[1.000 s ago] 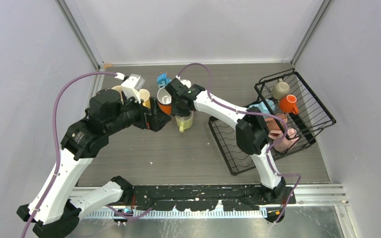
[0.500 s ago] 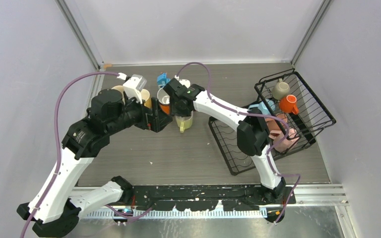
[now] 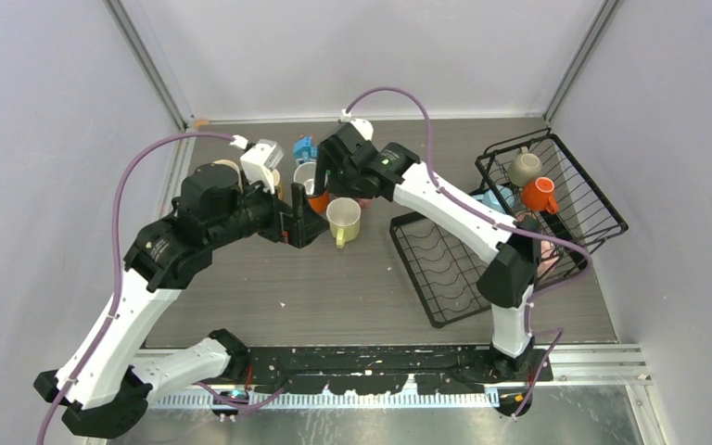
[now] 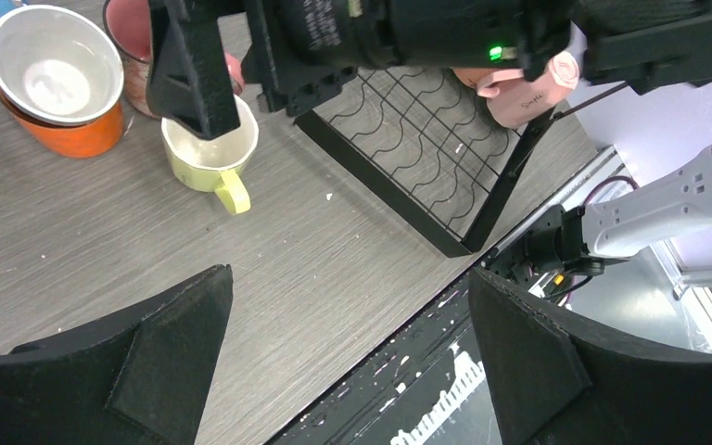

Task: Unload the cups from the dish rack
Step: Place the cup at the center of the board, then unload the cup from the dish rack.

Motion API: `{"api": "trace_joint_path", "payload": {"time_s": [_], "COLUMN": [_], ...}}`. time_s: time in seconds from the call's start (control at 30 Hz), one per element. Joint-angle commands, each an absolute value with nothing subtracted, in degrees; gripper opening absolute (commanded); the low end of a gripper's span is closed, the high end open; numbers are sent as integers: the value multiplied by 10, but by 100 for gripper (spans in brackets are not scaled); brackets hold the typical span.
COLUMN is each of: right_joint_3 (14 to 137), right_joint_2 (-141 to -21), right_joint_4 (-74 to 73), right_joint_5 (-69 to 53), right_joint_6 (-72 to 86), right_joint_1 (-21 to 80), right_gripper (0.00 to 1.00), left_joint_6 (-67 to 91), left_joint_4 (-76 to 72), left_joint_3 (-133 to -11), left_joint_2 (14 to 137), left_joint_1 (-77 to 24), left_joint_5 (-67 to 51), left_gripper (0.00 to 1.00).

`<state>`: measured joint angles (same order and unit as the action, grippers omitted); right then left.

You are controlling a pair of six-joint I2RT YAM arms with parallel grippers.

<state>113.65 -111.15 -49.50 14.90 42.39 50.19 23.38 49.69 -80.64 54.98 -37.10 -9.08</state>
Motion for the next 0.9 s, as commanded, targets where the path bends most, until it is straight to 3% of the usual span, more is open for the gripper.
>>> {"api": "trace_joint_path", "payload": {"time_s": [0.0, 0.23, 0.27, 0.3, 0.87], "right_joint_3": [1131, 1105, 1101, 1097, 999], "right_joint_2": [-1052, -995, -987, -978, -791], "right_joint_4": [-494, -496, -497, -498, -516], "right_joint_5": [190, 225, 231, 236, 369], "right_joint_6": [420, 425, 426, 427, 457], "right_joint_1": [504, 498, 498, 496, 493], "right_gripper": [82, 91, 98, 100, 100], "left_joint_6": [234, 233, 233, 233, 254], "left_joint_4": [466, 456, 453, 451, 380], "left_joint_3": [-820, -813, -810, -808, -753], "left_joint_2": [554, 566, 569, 571, 606], "left_joint_1": [-380, -401, -405, -409, -440], "left_joint_5": [-105, -103, -103, -103, -129], "left_gripper": [100, 100, 100, 100, 100]}}
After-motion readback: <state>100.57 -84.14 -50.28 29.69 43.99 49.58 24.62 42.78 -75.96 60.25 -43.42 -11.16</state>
